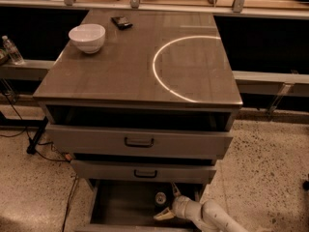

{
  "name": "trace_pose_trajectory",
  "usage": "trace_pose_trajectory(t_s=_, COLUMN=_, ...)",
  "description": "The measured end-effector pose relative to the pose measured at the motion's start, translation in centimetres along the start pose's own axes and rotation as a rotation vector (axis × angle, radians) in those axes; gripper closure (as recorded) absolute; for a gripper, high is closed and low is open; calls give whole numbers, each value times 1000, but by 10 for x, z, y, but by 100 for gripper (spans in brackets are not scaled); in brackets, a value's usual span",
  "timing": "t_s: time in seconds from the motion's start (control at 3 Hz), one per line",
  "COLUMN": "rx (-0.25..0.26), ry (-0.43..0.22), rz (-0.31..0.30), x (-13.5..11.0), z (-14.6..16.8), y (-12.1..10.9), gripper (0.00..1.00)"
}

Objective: Place green can into bottom drawer

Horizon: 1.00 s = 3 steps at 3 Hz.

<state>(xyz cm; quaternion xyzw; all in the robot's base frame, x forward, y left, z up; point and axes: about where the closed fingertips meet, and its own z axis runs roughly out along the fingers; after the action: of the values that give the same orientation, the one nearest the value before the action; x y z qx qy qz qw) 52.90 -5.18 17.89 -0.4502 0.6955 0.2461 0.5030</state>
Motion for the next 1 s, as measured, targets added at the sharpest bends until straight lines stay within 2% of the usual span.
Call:
trace_pose_trajectory(t_s=0.33, rx=11, ry=29, rz=0, x=3, z=-18, y=-2, gripper=0)
trace_pose_trajectory(t_s=0.67, rx=38, ry=71, rz=-3, x=1, z=-53, y=-13, gripper=12)
trace_pose_trajectory(t_s=1.0, rx=63, ry=129, rz=-18, x=-5, z=-98, y=-28, gripper=35)
